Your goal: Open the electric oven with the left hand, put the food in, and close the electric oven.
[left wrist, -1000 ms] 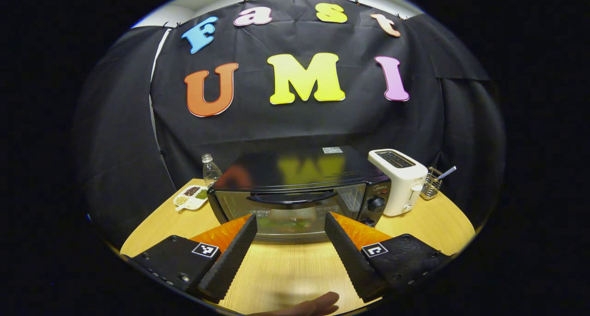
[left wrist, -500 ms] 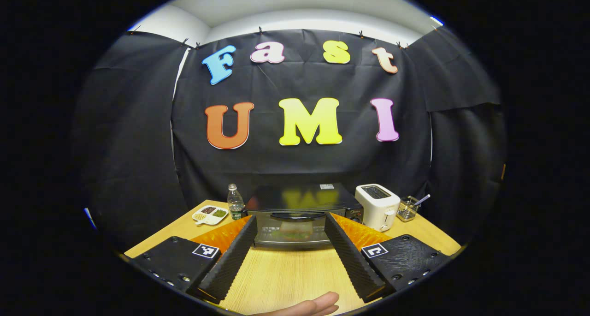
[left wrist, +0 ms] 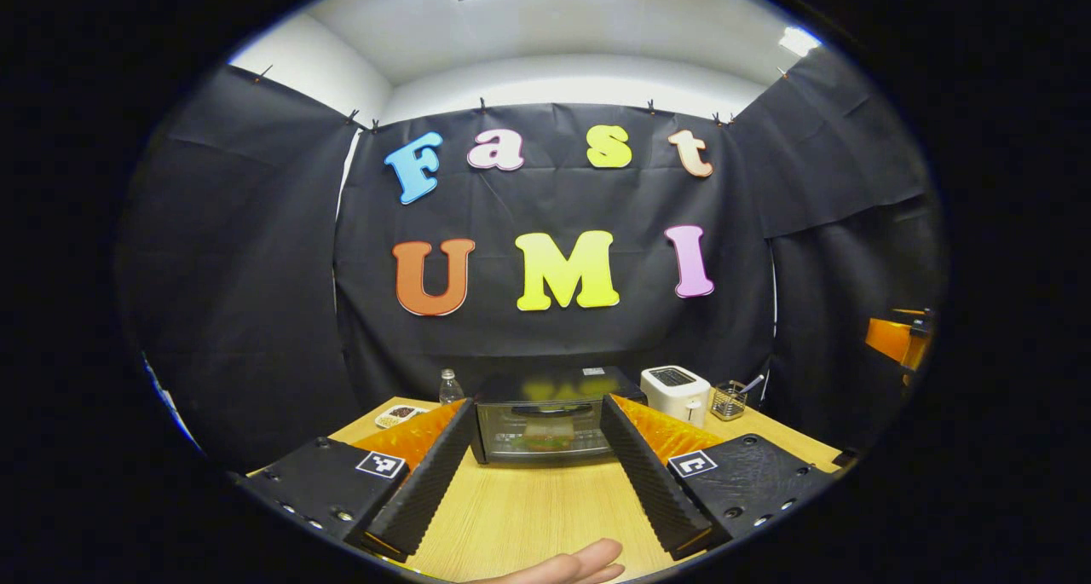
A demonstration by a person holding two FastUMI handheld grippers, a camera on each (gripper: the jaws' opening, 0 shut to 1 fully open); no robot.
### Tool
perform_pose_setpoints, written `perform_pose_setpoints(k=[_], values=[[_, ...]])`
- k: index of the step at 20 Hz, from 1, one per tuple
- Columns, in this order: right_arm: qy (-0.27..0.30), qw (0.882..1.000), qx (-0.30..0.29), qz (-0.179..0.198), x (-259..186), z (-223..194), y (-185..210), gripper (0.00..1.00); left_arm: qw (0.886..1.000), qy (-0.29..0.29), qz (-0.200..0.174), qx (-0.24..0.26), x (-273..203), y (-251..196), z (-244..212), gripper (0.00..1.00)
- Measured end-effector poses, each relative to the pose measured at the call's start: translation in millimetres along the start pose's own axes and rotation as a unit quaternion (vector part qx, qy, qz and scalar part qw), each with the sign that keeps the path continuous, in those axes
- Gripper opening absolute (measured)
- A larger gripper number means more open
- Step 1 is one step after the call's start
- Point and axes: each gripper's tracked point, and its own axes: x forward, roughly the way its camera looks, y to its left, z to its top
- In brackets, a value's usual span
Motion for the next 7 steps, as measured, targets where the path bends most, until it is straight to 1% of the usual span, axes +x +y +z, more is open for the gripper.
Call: perform_pose_setpoints(k=[2, 3, 4, 5, 6, 7], values=[[-0.001, 1.000, -0.008, 0.007, -4.7, -0.8, 5.6, 1.00, 1.000, 0.016, -0.002, -0.026, -7.9, -0.6, -12.7, 0.96], [-0.002, 1.000, -0.013, 0.009, -5.4, -2.2, 7.1, 1.00, 0.999, 0.019, -0.002, -0.027, -8.0, 1.3, -14.9, 0.96], [-0.004, 1.000, -0.019, 0.009, -6.7, -2.4, 7.0, 0.89, 0.999, 0.021, 0.003, -0.026, -6.6, 5.8, -15.0, 0.96], [-0.007, 1.000, -0.026, 0.008, -8.6, -3.9, 6.8, 0.89, 1.000, 0.020, 0.008, -0.023, -6.1, 9.3, -15.5, 0.96], [-0.011, 0.999, -0.034, 0.008, -9.0, -3.3, 7.4, 1.00, 1.000, 0.019, 0.008, -0.020, -5.2, 7.2, -15.7, 0.96], [-0.011, 0.999, -0.039, 0.008, -10.0, -5.5, 8.3, 1.00, 1.000, 0.019, 0.006, -0.017, -5.9, 5.4, -16.1, 0.85]])
